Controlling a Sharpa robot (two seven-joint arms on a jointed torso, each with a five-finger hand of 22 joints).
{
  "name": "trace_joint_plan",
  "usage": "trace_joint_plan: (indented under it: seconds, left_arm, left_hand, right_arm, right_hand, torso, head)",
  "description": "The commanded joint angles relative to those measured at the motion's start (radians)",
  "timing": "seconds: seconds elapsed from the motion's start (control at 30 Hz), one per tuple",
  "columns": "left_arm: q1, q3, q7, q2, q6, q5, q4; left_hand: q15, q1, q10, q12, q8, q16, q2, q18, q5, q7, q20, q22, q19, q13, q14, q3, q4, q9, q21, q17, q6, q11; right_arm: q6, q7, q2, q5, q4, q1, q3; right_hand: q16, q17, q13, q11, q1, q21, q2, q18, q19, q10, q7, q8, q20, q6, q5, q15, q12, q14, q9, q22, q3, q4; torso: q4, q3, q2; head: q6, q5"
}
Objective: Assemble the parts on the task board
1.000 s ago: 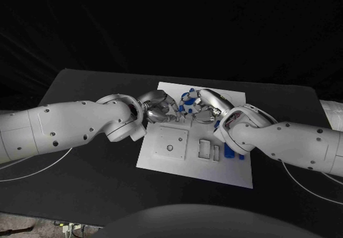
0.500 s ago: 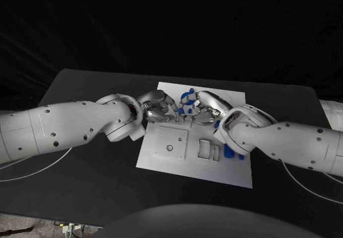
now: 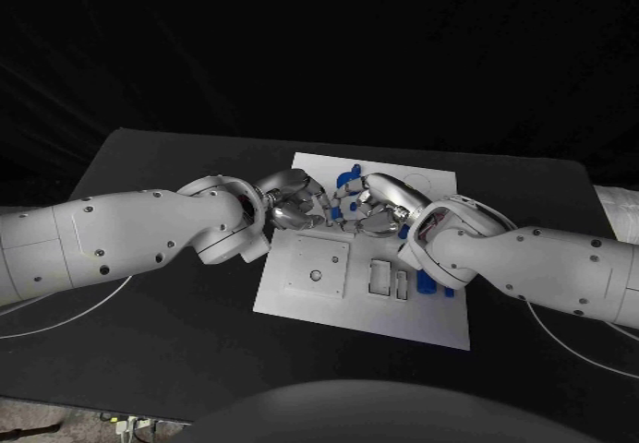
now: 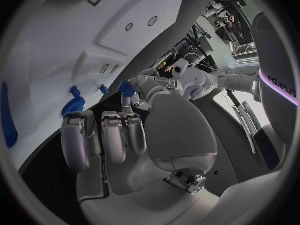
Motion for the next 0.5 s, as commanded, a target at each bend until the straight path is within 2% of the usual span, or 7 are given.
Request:
trace_joint_plan:
  seconds: [0.03,0.5]
  left_arm:
    - [0.002,0.004,0.045,0.007,0.009,-0.009,0.013]
    - [0.002,0.004,0.049,0.006,0.009,-0.009,0.017]
  left_hand:
    - [-0.008,0.005,0.104,0.003,0.011,0.003,-0.006,0.006,0.005,-0.006,-0.007,0.214,0.0,0.263,0.104,0.002,0.004,0.004,-0.004,0.263,-0.003,-0.005]
    - [-0.006,0.004,0.104,0.003,0.023,0.003,-0.008,0.006,0.006,-0.008,-0.007,0.214,0.0,0.263,0.104,0.003,0.005,0.01,-0.003,0.263,-0.001,-0.001]
  right_arm:
    - [0.051,0.011,0.006,-0.002,0.003,-0.004,-0.002]
    - [0.056,0.005,0.008,-0.004,0.001,-0.004,-0.002]
  right_hand:
    - [0.003,0.263,0.263,0.009,0.001,-0.005,0.013,0.004,0.058,0.104,0.0,0.004,0.005,0.008,0.004,0.004,0.004,0.104,0.0,0.24,0.005,-0.002]
    - [0.003,0.263,0.263,0.009,0.002,-0.007,0.014,0.004,0.056,0.104,0.0,0.004,0.005,0.008,0.004,0.005,0.004,0.104,0.001,0.239,0.006,-0.002]
  torso:
    - [0.0002,0.0004,0.0]
    - [0.0009,-0.0002,0.0]
  head:
    - [0.0,0.0]
    - [0.0,0.001]
